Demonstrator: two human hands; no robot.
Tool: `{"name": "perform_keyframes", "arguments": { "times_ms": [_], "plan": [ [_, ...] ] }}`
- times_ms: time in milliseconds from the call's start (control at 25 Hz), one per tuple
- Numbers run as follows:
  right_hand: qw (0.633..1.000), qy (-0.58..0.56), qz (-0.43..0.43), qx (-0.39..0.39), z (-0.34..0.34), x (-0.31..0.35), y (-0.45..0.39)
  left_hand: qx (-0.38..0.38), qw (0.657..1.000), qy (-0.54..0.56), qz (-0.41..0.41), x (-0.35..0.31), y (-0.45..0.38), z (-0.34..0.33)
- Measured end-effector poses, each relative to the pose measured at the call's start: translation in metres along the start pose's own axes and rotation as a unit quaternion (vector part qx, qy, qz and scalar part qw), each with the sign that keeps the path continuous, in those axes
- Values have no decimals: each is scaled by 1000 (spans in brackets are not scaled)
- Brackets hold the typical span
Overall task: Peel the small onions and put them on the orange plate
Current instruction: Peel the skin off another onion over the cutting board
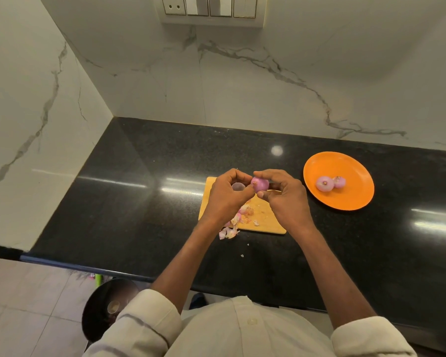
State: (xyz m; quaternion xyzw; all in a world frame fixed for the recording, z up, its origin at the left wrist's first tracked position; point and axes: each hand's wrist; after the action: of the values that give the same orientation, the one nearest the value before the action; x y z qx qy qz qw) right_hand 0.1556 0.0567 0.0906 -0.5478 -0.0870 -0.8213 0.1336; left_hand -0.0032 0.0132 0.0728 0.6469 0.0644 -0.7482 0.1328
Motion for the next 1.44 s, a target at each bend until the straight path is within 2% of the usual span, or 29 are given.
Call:
{"name": "perform_keyframes", "arguments": {
  "times_ms": [400,720,920,1040,1160,1280,1440],
  "plan": [
    [999,-42,2,-1,0,8,0,-46,998,26,26,-1,-1,-5],
    [984,-168,-52,-12,-2,19,4,-70,995,66,38,-3,-4,-2],
    [973,-220,-69,-27,2,20,3,-15,972,215,93,-6,-3,1],
    [969,-234,-77,-26,2,18,4,15,968,227,108,0,0,-2],
    [958,-268,-106,-14,4,14,2,4,961,253,114,2,1,1],
    [942,-305,-138,7,6,10,3,-2,971,215,103,-3,3,2],
    [955,-269,-122,17,3,8,7,-15,987,145,70,-3,7,1]
  ]
}}
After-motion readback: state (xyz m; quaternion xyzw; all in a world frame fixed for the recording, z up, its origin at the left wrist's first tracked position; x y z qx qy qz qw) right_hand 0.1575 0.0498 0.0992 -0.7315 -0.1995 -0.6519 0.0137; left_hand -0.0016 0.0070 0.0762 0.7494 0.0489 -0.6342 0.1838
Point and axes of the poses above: each hand's wrist, its own y-axis away from the middle knuckle, its own z-axis out of the back of the hand, x = y × z
